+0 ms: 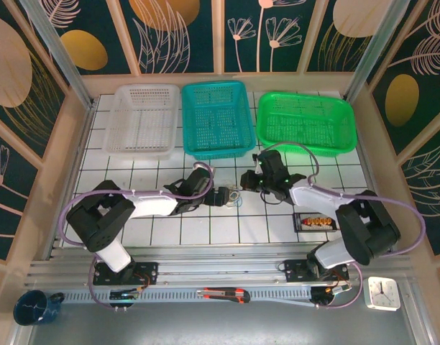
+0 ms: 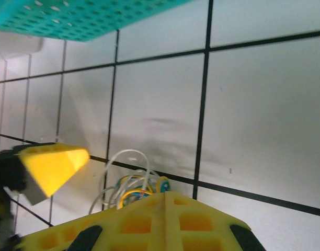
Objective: Untangle the cables
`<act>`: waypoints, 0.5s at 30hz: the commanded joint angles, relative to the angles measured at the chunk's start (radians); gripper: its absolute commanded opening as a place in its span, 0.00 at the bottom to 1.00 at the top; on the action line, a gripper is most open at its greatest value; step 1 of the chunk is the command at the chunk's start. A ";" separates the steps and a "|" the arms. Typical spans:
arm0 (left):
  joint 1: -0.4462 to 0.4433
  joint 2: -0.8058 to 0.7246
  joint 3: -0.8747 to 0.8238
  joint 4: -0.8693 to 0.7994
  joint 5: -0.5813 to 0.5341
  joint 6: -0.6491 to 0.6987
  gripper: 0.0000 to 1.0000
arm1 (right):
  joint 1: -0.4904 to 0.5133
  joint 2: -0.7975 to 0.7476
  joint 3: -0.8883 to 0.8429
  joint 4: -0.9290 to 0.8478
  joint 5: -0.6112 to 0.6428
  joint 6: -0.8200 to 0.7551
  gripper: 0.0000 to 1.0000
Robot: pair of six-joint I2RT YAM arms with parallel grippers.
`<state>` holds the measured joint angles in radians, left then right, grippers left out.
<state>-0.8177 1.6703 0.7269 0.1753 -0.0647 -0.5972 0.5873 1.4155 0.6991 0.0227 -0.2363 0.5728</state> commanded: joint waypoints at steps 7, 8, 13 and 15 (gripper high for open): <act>-0.003 0.037 -0.030 0.013 -0.036 0.010 0.99 | 0.006 -0.119 0.076 -0.064 0.004 -0.030 0.00; -0.004 0.038 -0.032 0.012 -0.037 0.009 0.99 | 0.005 -0.127 0.076 -0.064 0.002 -0.028 0.00; -0.004 -0.001 -0.026 -0.026 -0.069 0.033 0.99 | 0.005 -0.145 0.082 -0.053 -0.026 -0.018 0.00; -0.004 -0.039 -0.025 -0.048 -0.088 0.048 0.99 | 0.005 -0.151 0.083 -0.049 -0.034 -0.015 0.00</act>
<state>-0.8249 1.6680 0.7189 0.1837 -0.1051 -0.5804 0.5873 1.2907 0.7471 -0.0170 -0.2443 0.5560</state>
